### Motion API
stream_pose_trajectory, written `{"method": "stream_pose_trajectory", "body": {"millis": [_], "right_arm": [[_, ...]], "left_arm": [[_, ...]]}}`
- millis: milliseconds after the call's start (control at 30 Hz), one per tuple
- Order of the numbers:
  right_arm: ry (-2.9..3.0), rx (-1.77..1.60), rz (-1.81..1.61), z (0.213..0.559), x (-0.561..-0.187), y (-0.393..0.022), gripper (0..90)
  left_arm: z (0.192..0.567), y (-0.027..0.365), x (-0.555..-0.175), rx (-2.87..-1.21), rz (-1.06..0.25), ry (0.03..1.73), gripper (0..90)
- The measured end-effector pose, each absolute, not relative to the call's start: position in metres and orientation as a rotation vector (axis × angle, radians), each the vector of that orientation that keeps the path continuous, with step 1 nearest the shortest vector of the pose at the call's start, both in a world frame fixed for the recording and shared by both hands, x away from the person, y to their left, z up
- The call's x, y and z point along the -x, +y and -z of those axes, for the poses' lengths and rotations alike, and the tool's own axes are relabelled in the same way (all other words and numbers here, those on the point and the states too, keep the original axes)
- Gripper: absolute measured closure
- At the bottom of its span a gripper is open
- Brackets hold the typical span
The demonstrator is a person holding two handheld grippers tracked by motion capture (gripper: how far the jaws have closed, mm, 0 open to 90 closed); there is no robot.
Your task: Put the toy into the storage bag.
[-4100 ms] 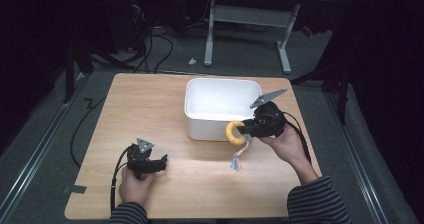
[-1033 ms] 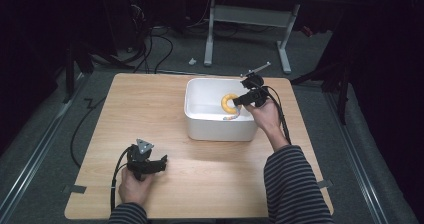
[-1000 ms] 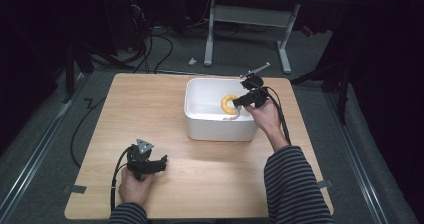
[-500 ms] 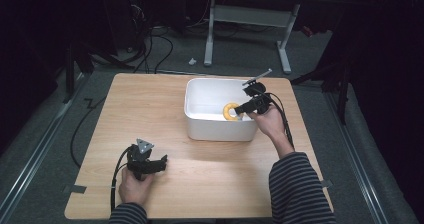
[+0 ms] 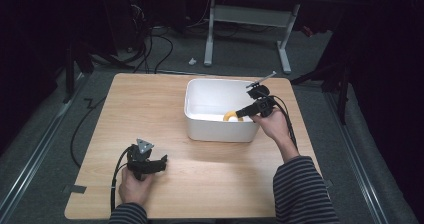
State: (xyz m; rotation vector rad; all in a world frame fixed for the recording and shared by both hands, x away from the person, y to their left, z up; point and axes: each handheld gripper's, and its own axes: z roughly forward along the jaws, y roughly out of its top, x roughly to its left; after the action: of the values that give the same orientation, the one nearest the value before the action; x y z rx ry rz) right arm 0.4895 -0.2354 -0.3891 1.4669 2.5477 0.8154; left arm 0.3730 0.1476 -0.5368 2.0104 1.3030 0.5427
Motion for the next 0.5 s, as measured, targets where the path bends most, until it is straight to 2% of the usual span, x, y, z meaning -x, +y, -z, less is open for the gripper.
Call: {"method": "stream_pose_trajectory", "body": {"millis": [200,500], "right_arm": [[2.503,-1.435,-0.844,0.384,-0.482,-0.241,48.7],[2.403,-1.425,-0.971,0.373,-0.467,-0.265,47.5]], "left_arm": [[0.537,0.148,-0.373,-2.010,-0.543,1.303,14.7],[0.537,0.148,-0.373,-2.010,-0.543,1.303,14.7]]}}
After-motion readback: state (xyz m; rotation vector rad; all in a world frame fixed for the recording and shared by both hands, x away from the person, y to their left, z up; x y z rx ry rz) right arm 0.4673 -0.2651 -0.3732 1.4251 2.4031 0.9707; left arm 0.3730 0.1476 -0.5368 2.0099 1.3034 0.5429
